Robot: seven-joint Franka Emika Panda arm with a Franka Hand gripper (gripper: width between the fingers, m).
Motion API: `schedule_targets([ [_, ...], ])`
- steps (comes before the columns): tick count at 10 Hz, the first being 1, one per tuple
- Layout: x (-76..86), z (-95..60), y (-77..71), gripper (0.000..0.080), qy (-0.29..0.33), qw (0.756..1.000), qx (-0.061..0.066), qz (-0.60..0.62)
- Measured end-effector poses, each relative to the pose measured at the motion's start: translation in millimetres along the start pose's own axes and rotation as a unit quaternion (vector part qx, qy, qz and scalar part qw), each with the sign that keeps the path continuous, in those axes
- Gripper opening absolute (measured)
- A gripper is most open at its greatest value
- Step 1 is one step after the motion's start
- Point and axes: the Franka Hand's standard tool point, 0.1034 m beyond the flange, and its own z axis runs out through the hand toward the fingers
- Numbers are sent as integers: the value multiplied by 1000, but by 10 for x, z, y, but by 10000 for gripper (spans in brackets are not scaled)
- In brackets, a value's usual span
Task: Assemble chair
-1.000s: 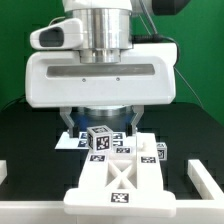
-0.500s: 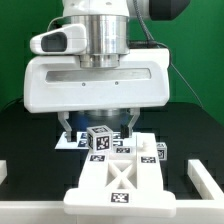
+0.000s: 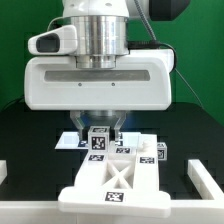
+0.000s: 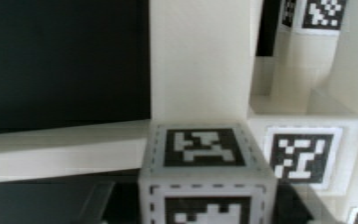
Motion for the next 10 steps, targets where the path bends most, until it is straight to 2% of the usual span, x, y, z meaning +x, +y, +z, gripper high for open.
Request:
schedule_targets([
  [3, -67, 5, -66, 284, 14, 990, -2, 142],
  [7, -149, 13, -179, 284, 8, 961, 0, 277],
  [10, -152, 23, -180, 291, 8, 959, 0, 282],
])
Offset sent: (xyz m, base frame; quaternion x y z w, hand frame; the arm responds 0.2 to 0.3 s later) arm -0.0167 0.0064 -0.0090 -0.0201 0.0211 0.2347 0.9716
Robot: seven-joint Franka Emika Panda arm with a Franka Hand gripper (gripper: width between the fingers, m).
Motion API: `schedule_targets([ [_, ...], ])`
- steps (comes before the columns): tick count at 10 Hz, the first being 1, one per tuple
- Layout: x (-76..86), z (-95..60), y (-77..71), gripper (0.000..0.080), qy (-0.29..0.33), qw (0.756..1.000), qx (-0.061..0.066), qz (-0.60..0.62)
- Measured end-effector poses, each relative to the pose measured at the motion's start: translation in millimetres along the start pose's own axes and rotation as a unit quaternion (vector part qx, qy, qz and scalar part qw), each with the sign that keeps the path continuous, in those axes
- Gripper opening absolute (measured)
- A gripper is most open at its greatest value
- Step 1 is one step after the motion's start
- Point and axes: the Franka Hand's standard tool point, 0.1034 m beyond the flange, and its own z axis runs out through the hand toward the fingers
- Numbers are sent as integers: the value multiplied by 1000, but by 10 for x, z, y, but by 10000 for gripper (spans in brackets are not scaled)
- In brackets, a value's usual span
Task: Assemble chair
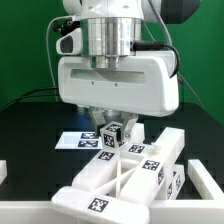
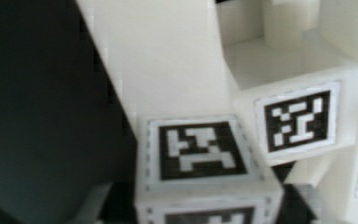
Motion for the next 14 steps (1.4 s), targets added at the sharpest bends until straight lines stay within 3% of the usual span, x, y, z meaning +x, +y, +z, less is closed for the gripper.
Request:
schedule_targets([
  [1, -1, 3, 1, 461, 0, 1000, 0, 0],
  [2, -1, 4, 1, 461, 0, 1000, 0, 0],
  [3, -8, 2, -14, 610, 0, 1000, 0, -1],
  [4, -21, -3, -40, 638, 0, 1000, 2, -3],
  [7, -37, -37, -74, 648, 0, 1000, 4, -18],
  [10, -150, -130, -240, 649, 5, 999, 9, -51],
  [14, -141, -116, -223, 649, 4, 999, 8, -49],
])
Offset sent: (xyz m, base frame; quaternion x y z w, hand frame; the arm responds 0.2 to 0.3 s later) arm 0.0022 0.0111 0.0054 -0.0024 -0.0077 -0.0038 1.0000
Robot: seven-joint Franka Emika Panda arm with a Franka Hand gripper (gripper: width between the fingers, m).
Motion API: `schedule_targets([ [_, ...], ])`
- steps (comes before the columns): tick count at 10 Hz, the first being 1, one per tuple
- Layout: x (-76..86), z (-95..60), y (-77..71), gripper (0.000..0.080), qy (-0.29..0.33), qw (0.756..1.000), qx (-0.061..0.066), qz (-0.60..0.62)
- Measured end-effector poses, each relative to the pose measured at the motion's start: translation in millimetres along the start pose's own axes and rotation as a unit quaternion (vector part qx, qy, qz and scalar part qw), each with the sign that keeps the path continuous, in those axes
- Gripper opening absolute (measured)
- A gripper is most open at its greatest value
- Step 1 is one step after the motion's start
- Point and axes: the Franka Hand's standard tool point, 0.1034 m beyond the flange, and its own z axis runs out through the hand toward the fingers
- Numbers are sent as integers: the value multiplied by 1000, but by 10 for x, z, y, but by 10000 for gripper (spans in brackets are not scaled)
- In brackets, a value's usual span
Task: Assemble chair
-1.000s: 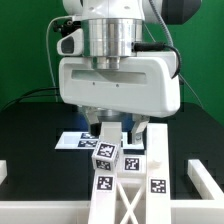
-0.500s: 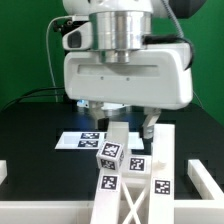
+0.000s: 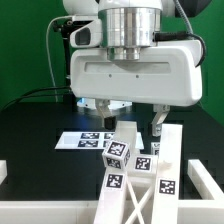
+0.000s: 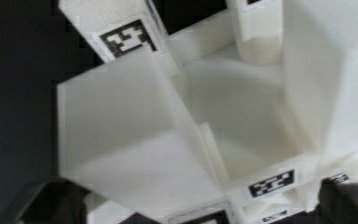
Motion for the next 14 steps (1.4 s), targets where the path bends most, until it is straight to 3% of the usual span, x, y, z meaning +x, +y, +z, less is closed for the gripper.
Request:
schedule_targets([
  [3, -5, -2, -10, 649, 1, 1000, -1, -6],
  [6, -240, -75, -257, 649, 3, 998, 1, -66],
  [9, -326, -120, -280, 649, 2, 997, 4, -77],
  [14, -642, 183, -330, 649, 20, 997, 8, -69],
])
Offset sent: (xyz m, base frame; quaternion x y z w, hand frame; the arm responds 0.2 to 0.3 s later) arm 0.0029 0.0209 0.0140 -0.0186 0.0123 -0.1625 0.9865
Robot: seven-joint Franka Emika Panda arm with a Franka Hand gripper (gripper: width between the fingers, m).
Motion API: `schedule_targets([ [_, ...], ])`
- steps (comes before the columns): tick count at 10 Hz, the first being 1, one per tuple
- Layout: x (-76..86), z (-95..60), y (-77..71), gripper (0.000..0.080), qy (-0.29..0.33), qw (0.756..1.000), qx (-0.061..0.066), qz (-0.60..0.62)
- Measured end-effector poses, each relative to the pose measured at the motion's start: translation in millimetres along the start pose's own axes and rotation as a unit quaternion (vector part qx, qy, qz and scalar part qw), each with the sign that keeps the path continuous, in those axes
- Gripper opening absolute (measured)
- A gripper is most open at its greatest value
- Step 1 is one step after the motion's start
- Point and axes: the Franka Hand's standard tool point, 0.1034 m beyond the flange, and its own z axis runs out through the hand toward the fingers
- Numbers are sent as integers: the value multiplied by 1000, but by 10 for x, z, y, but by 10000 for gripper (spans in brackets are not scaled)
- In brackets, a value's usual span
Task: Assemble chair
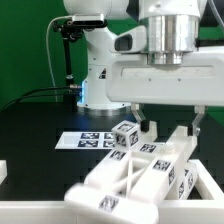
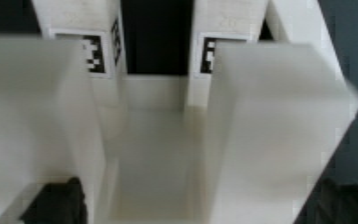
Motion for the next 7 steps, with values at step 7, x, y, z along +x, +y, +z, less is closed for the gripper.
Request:
schedule_targets([
  [7, -31, -140, -132, 649, -4, 1000, 13, 10],
])
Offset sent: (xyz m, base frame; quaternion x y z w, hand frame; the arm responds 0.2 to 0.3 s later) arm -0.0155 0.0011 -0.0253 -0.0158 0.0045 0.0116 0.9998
